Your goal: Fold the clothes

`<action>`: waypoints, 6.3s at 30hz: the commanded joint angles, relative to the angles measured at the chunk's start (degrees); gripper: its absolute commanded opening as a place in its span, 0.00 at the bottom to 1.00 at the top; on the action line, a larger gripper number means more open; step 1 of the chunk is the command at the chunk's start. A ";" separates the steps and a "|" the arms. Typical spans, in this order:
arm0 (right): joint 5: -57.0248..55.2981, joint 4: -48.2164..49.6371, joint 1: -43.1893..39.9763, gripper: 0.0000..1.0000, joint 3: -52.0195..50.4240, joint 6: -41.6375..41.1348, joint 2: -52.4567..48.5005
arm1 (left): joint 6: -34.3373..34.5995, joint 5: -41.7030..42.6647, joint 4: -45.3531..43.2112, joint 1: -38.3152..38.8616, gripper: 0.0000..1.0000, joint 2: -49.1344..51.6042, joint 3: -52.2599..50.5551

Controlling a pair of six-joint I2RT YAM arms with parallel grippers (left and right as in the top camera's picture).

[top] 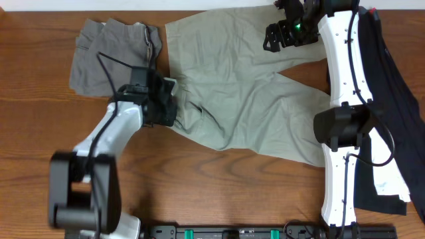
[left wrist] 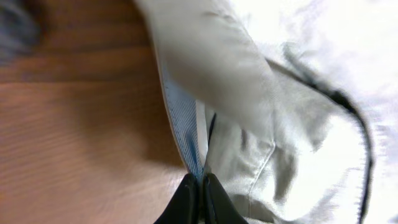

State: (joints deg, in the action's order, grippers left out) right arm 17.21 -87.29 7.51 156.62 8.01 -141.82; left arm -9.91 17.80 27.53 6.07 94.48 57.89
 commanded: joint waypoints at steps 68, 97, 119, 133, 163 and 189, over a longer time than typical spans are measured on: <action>-16.33 10.99 7.26 0.64 -100.85 -44.06 69.13 | 25.73 -18.71 16.55 -3.54 0.06 -8.00 0.17; -26.86 31.80 5.27 0.33 -118.62 -78.71 68.30 | 42.84 -18.75 13.49 -3.54 0.06 -8.00 -3.34; -24.68 39.34 5.31 0.44 -118.62 -78.66 62.66 | 64.81 -18.69 9.88 -3.48 0.47 -8.00 -8.59; -24.72 46.16 5.31 0.49 -118.62 -74.97 62.66 | 87.41 -18.71 -6.10 -3.48 0.47 -8.00 -19.52; -18.62 37.00 5.31 0.54 -118.77 -72.48 62.66 | 81.48 -14.21 -8.11 -3.41 0.06 -7.98 -19.54; -20.44 58.69 1.25 0.01 -128.10 -67.89 59.47 | 69.31 -14.40 -7.26 -3.43 0.06 -8.02 -19.54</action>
State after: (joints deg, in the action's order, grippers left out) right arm -2.50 -29.41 9.93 31.51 -63.33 -79.24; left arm 65.12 3.09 19.64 2.76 86.48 38.92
